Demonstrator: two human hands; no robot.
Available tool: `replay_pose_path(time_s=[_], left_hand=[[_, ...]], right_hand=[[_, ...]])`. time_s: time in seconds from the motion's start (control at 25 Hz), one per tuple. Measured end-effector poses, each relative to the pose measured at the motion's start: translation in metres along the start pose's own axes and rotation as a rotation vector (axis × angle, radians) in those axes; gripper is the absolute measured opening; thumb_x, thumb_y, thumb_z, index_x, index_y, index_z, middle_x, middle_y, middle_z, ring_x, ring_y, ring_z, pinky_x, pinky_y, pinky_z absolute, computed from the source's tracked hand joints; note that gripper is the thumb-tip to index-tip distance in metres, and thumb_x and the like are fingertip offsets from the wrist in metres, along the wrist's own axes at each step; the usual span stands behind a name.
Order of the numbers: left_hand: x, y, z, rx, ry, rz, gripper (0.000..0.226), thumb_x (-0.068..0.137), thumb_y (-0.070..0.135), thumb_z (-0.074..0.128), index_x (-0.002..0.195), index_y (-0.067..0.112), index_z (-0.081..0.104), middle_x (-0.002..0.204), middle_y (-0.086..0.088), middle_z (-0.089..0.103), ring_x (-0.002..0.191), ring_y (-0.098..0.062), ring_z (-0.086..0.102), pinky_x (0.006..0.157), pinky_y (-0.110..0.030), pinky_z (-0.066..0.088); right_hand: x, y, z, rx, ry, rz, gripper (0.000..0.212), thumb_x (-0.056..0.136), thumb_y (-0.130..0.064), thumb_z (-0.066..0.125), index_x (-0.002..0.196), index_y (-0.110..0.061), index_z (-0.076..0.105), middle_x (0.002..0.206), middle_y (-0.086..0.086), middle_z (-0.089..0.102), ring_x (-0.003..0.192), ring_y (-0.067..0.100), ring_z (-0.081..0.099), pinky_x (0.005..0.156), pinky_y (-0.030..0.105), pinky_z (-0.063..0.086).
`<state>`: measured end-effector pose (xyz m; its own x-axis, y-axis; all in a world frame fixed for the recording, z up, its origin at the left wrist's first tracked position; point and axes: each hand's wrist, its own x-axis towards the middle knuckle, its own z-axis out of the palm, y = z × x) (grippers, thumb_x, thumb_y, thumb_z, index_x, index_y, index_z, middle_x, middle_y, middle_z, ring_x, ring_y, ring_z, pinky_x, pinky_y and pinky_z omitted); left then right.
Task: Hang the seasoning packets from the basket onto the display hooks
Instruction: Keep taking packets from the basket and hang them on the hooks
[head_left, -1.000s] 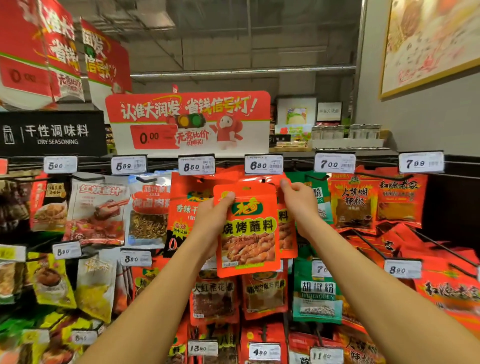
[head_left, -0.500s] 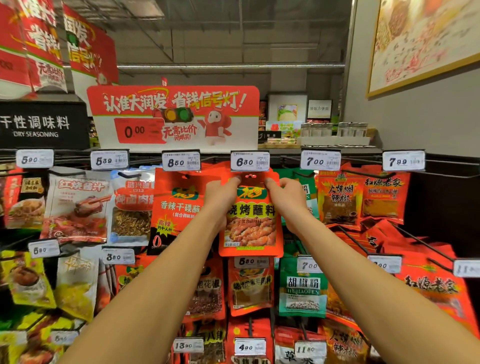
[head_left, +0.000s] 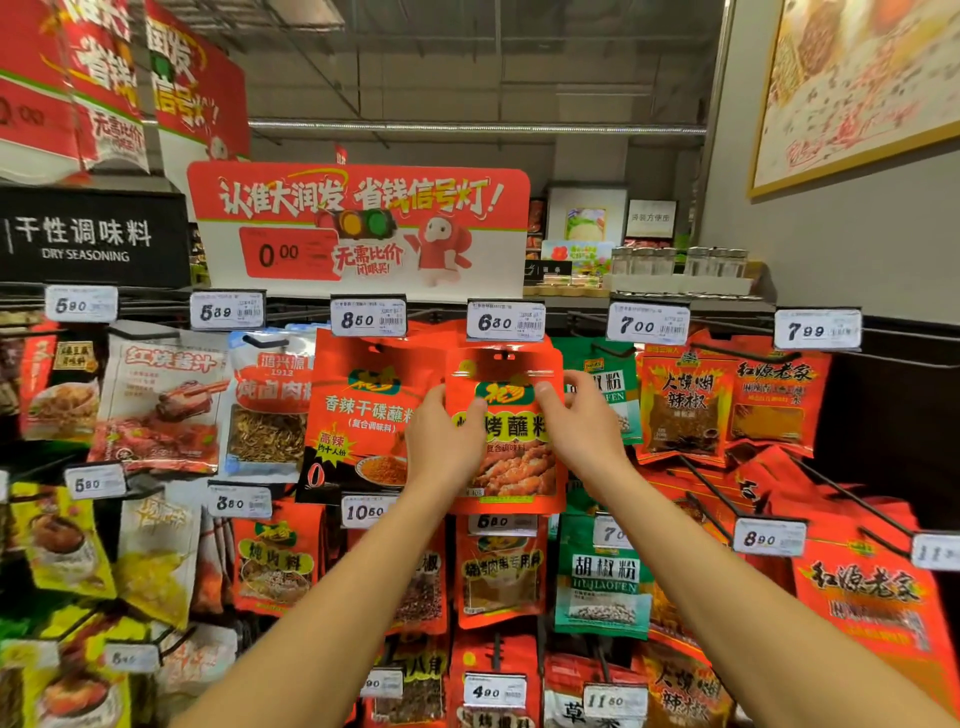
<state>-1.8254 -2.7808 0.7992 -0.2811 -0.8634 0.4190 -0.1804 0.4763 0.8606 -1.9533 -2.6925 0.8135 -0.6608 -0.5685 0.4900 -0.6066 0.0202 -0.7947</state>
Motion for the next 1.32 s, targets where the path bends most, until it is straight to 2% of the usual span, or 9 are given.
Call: replay_pose_path(time_s=[0.16, 0.36, 0.52, 0.76, 0.92, 1.04, 1.12, 1.2, 1.32], left_hand=[[-0.01, -0.016, 0.021, -0.005, -0.04, -0.043, 0.072, 0.099, 0.038, 0.056, 0.158, 0.015, 0.024, 0.158, -0.006, 0.04, 0.144, -0.03, 0.038, 0.116, -0.042, 0.033], [0.024, -0.007, 0.04, -0.018, 0.042, -0.207, 0.04, 0.095, 0.026, 0.06, 0.13, 0.009, 0.052, 0.128, -0.014, 0.063, 0.117, -0.037, 0.059, 0.091, -0.039, 0.046], [0.035, -0.011, 0.047, 0.063, 0.008, -0.23, 0.035, 0.093, 0.028, 0.061, 0.122, 0.01, 0.052, 0.122, -0.017, 0.064, 0.11, -0.041, 0.061, 0.084, -0.04, 0.047], [0.037, -0.016, 0.04, 0.032, -0.059, -0.23, 0.041, 0.093, 0.04, 0.064, 0.118, 0.008, 0.058, 0.118, -0.014, 0.065, 0.11, -0.038, 0.06, 0.08, -0.034, 0.043], [0.02, -0.016, 0.023, -0.152, -0.119, -0.193, 0.015, 0.099, 0.034, 0.055, 0.101, 0.021, 0.063, 0.1, -0.002, 0.068, 0.104, -0.03, 0.063, 0.086, -0.037, 0.048], [0.0, -0.014, 0.0, -0.181, -0.151, -0.135, 0.041, 0.102, 0.028, 0.052, 0.14, 0.013, 0.055, 0.119, 0.009, 0.064, 0.112, -0.016, 0.06, 0.099, -0.032, 0.042], [-0.017, -0.019, -0.018, -0.201, -0.124, -0.074, 0.041, 0.102, 0.026, 0.054, 0.14, 0.012, 0.056, 0.129, 0.005, 0.064, 0.118, -0.015, 0.061, 0.102, -0.03, 0.044], [-0.036, -0.03, -0.031, -0.31, -0.166, -0.078, 0.025, 0.102, 0.021, 0.054, 0.12, 0.012, 0.069, 0.11, -0.001, 0.076, 0.099, -0.016, 0.072, 0.086, -0.029, 0.056], [-0.066, -0.058, -0.041, -0.373, -0.275, -0.187, 0.023, 0.103, 0.02, 0.05, 0.1, 0.015, 0.072, 0.088, -0.004, 0.079, 0.076, -0.017, 0.076, 0.061, -0.024, 0.057]], right_hand=[[-0.005, 0.01, 0.02, -0.03, -0.116, -0.031, 0.076, 0.104, -0.03, 0.046, 0.161, -0.016, -0.004, 0.161, 0.012, 0.034, 0.144, 0.032, 0.038, 0.115, 0.044, 0.035], [0.025, 0.018, 0.034, -0.04, -0.133, 0.117, 0.064, 0.102, -0.019, 0.041, 0.158, -0.016, 0.009, 0.16, 0.014, 0.034, 0.144, 0.037, 0.036, 0.116, 0.052, 0.034], [0.036, 0.025, 0.037, -0.14, -0.207, 0.169, 0.072, 0.105, -0.017, 0.038, 0.16, -0.011, -0.008, 0.169, 0.012, 0.01, 0.152, 0.035, 0.022, 0.12, 0.045, 0.028], [0.036, 0.03, 0.027, -0.116, -0.238, 0.223, 0.063, 0.109, -0.034, 0.037, 0.16, -0.009, 0.009, 0.164, 0.016, 0.027, 0.147, 0.038, 0.032, 0.115, 0.046, 0.033], [0.017, 0.038, 0.011, 0.064, -0.15, 0.201, 0.052, 0.106, -0.039, 0.045, 0.15, -0.013, 0.043, 0.146, 0.01, 0.055, 0.126, 0.028, 0.056, 0.105, 0.045, 0.047], [-0.009, 0.047, -0.003, 0.389, -0.011, 0.236, 0.028, 0.103, -0.021, 0.054, 0.129, -0.012, 0.063, 0.129, 0.009, 0.067, 0.115, 0.022, 0.065, 0.099, 0.041, 0.053], [-0.032, 0.05, -0.013, 0.511, 0.078, 0.235, 0.013, 0.102, -0.016, 0.056, 0.102, -0.017, 0.069, 0.104, 0.008, 0.075, 0.094, 0.017, 0.073, 0.078, 0.032, 0.061], [-0.052, 0.052, -0.018, 0.573, 0.07, 0.244, 0.017, 0.101, -0.013, 0.056, 0.09, -0.014, 0.068, 0.079, 0.007, 0.075, 0.064, 0.015, 0.072, 0.052, 0.022, 0.056], [-0.085, 0.065, -0.016, 0.554, -0.068, 0.315, 0.021, 0.1, -0.009, 0.053, 0.084, -0.007, 0.065, 0.061, 0.007, 0.068, 0.045, 0.017, 0.064, 0.04, 0.021, 0.049]])
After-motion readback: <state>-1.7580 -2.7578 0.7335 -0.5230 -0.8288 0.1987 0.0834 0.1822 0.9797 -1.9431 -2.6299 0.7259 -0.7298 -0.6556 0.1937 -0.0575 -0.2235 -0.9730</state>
